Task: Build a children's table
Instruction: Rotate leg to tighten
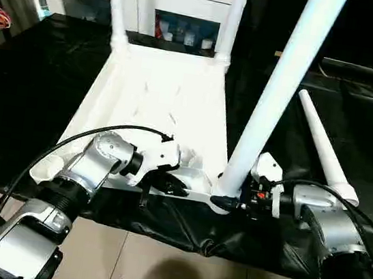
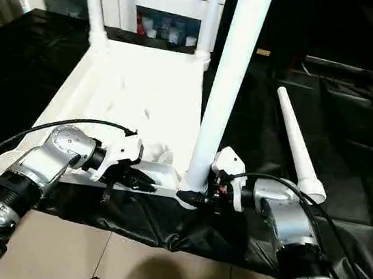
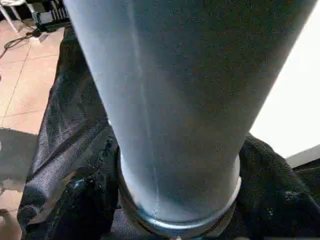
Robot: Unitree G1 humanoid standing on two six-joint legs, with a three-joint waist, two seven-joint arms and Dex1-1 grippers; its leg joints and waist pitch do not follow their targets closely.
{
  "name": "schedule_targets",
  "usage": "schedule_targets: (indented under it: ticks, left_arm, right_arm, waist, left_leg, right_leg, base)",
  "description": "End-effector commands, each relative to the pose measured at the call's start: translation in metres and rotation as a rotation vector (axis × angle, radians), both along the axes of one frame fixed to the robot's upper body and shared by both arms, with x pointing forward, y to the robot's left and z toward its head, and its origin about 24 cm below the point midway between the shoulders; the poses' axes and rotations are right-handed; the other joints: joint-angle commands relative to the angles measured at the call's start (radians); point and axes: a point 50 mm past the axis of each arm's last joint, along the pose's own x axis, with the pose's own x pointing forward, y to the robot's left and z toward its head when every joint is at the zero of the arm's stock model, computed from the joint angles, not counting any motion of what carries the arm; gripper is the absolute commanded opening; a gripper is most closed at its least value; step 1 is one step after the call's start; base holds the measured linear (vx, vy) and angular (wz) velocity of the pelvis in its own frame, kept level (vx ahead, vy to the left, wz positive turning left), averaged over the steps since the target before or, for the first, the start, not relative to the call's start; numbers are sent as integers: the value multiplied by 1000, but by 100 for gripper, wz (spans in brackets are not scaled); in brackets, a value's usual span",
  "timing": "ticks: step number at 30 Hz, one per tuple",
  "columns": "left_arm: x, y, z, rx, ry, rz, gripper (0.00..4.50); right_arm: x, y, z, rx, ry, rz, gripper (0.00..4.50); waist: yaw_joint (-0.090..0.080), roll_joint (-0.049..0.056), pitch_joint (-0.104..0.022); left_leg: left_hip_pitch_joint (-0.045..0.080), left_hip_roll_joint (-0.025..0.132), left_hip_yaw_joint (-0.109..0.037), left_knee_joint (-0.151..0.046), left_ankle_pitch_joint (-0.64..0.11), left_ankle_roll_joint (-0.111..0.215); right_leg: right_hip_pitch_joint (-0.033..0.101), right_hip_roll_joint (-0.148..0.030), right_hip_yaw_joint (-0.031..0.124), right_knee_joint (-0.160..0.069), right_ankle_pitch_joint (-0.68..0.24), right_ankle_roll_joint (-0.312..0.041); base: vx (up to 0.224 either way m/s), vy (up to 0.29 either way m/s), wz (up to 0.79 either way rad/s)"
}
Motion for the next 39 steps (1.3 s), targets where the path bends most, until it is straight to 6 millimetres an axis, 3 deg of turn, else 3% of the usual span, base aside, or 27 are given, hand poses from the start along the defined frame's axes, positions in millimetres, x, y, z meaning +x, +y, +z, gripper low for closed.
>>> schedule_targets:
  ticks: [1,7,9,11,14,17,21,23,24,27,31,39]
  left_arm:
    - [3,-24,11,-83,-63,14,0]
    - [8,-39,10,-127,-72,135,0]
    - [12,-49,11,-138,-93,191,0]
    - [16,-58,12,-146,-113,255,0]
    - [20,-74,13,-151,-153,337,0]
    - [21,-88,12,-149,-183,401,0]
    - [18,-93,10,-145,-201,405,0]
    - [18,-93,9,-146,-203,399,0]
    - [17,-93,9,-145,-201,393,0]
    - [16,-89,7,-142,-201,375,0]
    - [12,-79,7,-154,-196,297,0]
    - [4,-58,5,-135,-149,153,0]
  right_arm:
    - [-6,32,-4,85,25,64,278]
    - [11,39,-13,112,4,-195,274]
    - [21,43,-20,93,2,-363,273]
    - [27,47,-25,78,8,-478,272]
    - [36,52,-32,-11,-34,-694,272]
    - [42,59,-34,-1,-17,-844,272]
    - [46,71,-29,44,-43,-845,272]
    - [46,74,-27,65,-44,-826,272]
    - [46,75,-27,82,-35,-818,342]
    - [46,75,-24,126,-21,-796,344]
    - [48,62,-19,94,-90,-716,385]
    - [45,35,-11,64,-120,-499,385]
  waist:
    - [-6,-4,-74]
    - [-25,-9,-70]
    - [-40,-10,-70]
    - [-57,-9,-68]
    - [-68,-8,-70]
    - [-66,-7,-74]
    - [-65,-1,-77]
    - [-65,-2,-74]
    - [-65,-1,-74]
    - [-65,0,-74]
    - [-67,0,-75]
    - [-61,2,-74]
  left_leg:
    - [15,83,-40,-66,-143,69]
    - [17,80,-45,-70,-172,44]
    - [18,79,-45,-70,-174,35]
    - [15,75,-49,-71,-185,26]
    - [17,71,-46,-70,-176,29]
    - [17,70,-43,-69,-153,42]
    - [15,74,-42,-70,-138,59]
    - [15,74,-41,-70,-152,64]
    - [16,75,-41,-70,-156,62]
    - [16,75,-42,-71,-165,65]
    - [15,76,-42,-70,-160,69]
    - [14,78,-39,-68,-158,82]
  right_leg:
    - [55,-124,75,-85,-339,-108]
    - [55,-128,72,-97,-425,-89]
    - [52,-128,72,-97,-427,-91]
    - [57,-126,67,-102,-448,-90]
    - [55,-124,71,-103,-427,-90]
    - [56,-123,75,-97,-383,-102]
    - [58,-121,76,-86,-288,-128]
    - [59,-123,76,-88,-289,-134]
    - [59,-123,76,-88,-293,-135]
    - [60,-123,77,-89,-299,-136]
    - [61,-124,77,-85,-278,-144]
    - [62,-122,78,-83,-277,-156]
  base:
    - [0,0,0]
    - [0,0,0]
    - [0,0,0]
    - [0,0,0]
    - [0,0,0]
    - [0,0,0]
    - [0,0,0]
    - [0,0,0]
    - [0,0,0]
    - [0,0,0]
    - [0,0,0]
    - [0,0,0]
